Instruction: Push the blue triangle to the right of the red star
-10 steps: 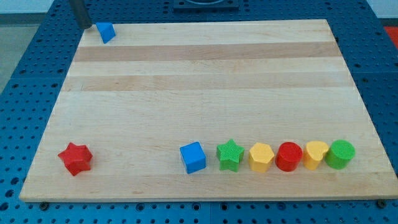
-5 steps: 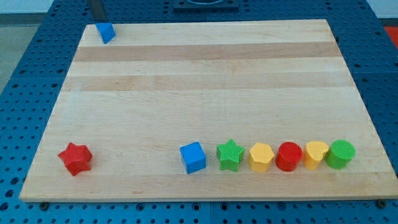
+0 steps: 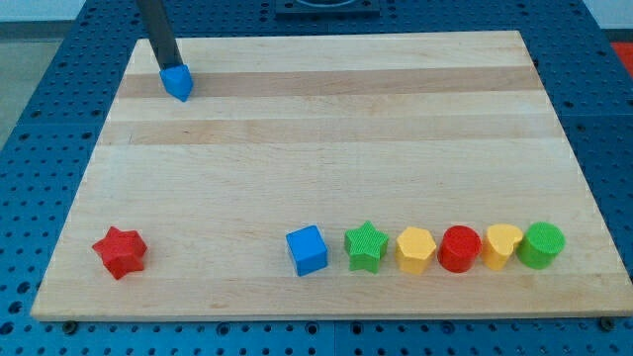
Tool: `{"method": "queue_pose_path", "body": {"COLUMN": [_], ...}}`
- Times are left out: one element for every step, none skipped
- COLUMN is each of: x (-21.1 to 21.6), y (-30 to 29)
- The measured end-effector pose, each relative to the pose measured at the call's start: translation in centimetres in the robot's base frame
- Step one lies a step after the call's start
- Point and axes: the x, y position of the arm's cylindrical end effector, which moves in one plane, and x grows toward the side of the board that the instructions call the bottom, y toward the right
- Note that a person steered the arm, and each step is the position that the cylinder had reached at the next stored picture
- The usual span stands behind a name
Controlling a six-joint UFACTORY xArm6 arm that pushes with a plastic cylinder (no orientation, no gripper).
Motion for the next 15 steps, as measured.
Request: {"method": "queue_pose_path", "body": {"x": [2.2,4.4,6.5,8.8,10.7,12.2,12.7,12.7,13.3,15.3,17.8,20.3,22.5,24.2,25.4], "y": [0.8,1.7,2.4,2.7,3.1,4.0,5.7,7.7,9.1,9.8,9.8,9.8,9.8,9.8,9.8]}}
